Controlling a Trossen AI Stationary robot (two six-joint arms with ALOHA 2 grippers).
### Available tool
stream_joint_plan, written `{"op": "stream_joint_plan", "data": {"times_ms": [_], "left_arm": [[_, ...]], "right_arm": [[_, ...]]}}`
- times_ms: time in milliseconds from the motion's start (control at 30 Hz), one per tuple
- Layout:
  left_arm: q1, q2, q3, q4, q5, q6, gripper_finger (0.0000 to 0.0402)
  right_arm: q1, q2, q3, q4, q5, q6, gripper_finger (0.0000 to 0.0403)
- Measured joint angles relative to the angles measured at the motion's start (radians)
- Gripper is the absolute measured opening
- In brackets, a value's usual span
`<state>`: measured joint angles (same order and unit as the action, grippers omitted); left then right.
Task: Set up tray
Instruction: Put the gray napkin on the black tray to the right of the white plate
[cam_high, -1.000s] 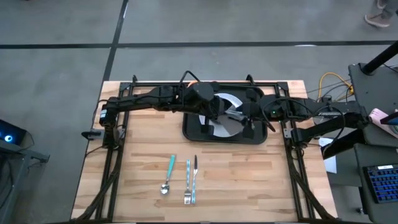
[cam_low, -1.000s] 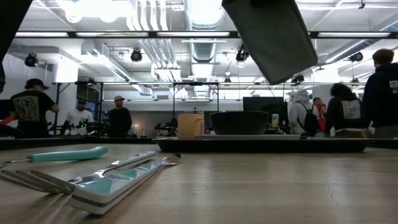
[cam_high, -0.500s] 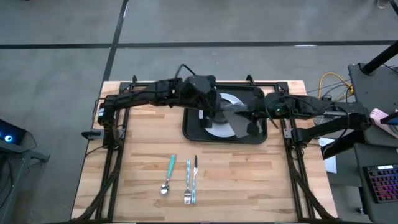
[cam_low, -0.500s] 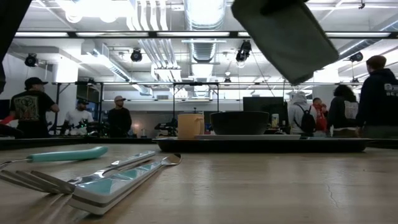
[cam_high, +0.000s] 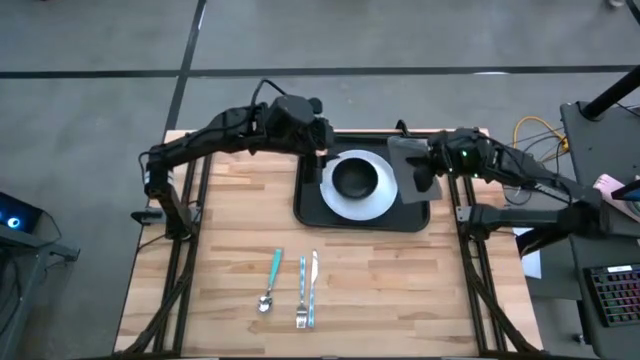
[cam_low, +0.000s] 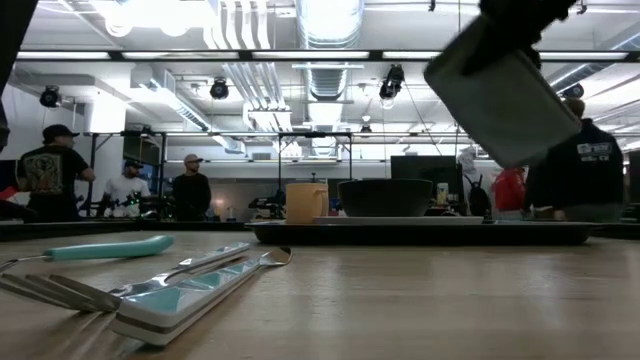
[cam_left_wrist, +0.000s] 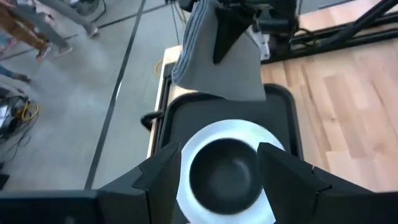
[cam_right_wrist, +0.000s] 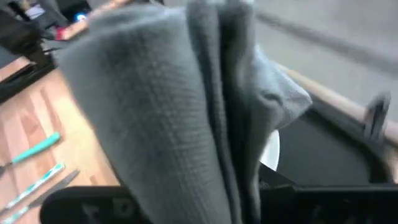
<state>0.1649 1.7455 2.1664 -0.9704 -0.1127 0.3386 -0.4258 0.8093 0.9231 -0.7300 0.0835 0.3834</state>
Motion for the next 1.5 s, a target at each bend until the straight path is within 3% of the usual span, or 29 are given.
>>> {"op": "stream_joint_plan", "data": {"times_ms": [267,467,800,1067,1267,1433,1500], "left_arm": [[0.019,-0.046,-0.020,-0.024,-0.053,0.000,0.0191],[0.022,-0.057,-0.020,-0.024,-0.056,0.000,0.0191],[0.022,-0.060,-0.020,-0.042,-0.061,0.000,0.0191],[0.022,-0.060,-0.020,-0.043,-0.062,0.000,0.0191],[0.022,-0.060,-0.020,-0.043,-0.062,0.000,0.0191],[0.022,-0.060,-0.020,-0.044,-0.062,0.000,0.0191],[0.022,-0.060,-0.020,-0.044,-0.062,0.000,0.0191]], "right_arm": [[-0.344,-0.003,-0.136,0.011,-0.235,0.141,0.0008],[-0.559,0.066,-0.210,0.054,-0.409,0.186,0.0008],[-0.693,0.267,-0.331,0.223,-0.637,0.179,0.0008],[-0.711,0.478,-0.291,0.262,-0.632,0.075,0.0008],[-0.717,0.520,-0.199,0.178,-0.618,0.065,0.0008],[-0.716,0.509,-0.106,0.011,-0.450,-0.021,0.0008],[-0.722,0.515,-0.089,0.009,-0.471,-0.033,0.0008]]}}
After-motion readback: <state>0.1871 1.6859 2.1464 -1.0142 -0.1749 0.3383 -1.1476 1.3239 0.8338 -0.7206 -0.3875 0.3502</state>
